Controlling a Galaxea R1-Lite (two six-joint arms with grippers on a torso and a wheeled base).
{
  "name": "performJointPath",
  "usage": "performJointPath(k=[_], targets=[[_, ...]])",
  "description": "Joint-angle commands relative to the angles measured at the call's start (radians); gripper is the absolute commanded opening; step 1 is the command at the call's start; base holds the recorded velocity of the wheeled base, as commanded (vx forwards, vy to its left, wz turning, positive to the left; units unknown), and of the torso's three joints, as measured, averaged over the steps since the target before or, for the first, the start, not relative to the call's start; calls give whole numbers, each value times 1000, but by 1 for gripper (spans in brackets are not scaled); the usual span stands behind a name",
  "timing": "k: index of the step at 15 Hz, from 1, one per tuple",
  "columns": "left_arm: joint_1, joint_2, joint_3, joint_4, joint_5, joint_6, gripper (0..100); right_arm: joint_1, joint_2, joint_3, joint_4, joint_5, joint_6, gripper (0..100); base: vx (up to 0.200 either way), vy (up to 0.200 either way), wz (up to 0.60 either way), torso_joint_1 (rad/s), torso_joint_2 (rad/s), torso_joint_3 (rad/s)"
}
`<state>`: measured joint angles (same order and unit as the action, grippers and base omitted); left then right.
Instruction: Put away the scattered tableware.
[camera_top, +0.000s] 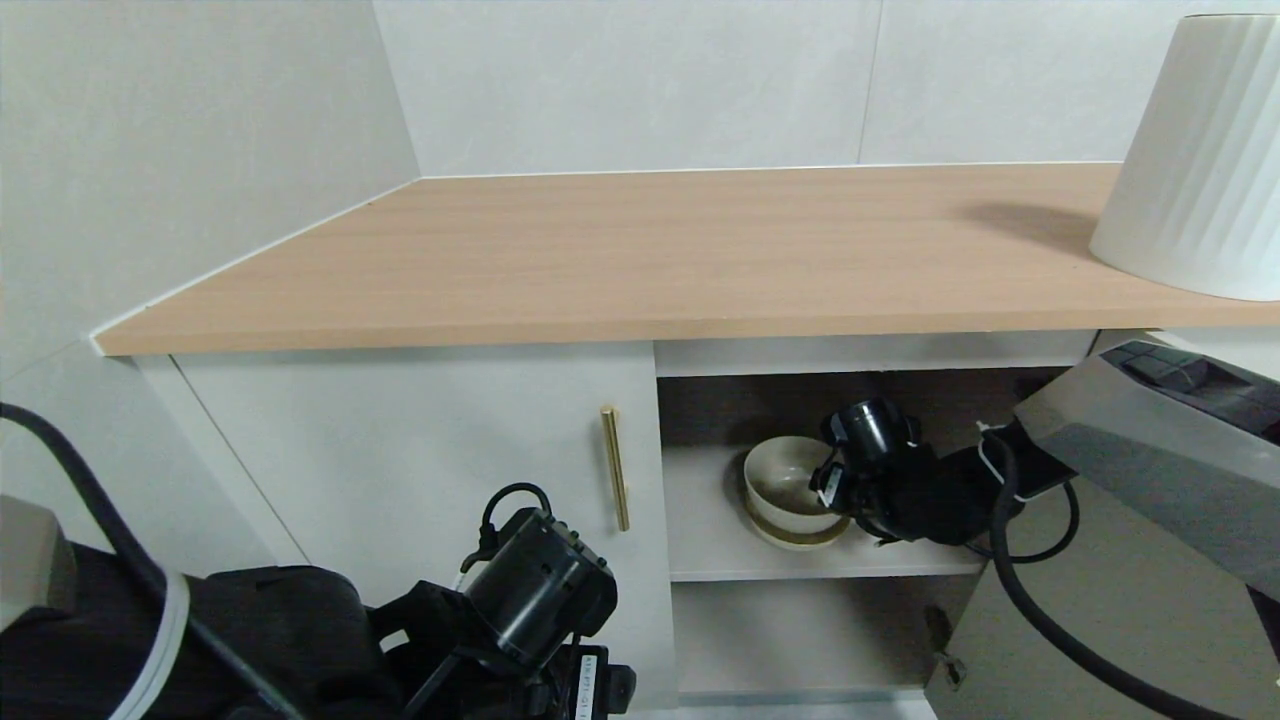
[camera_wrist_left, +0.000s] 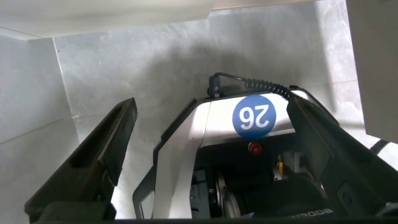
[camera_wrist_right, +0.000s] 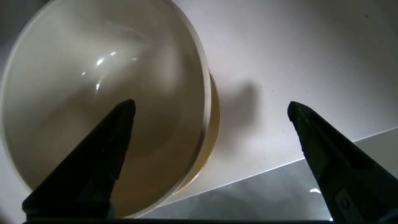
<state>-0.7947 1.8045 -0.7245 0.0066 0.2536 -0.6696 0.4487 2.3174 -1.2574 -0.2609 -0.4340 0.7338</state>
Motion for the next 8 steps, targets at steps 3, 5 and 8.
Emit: performJointPath(k=[3,5,8], targets=[[26,-43,-1,18,22,11,100,47,-107,93,2,34,-47,100,0,0,0,0,0,0],[55,-112,5,21,53,44,100,90,-182,182,0,84,-128,100,0,0,0,0,0,0],[75,-232,34,58,55,81,100,134,-332,323,0,196,-264,100,0,0,0,0,0,0]])
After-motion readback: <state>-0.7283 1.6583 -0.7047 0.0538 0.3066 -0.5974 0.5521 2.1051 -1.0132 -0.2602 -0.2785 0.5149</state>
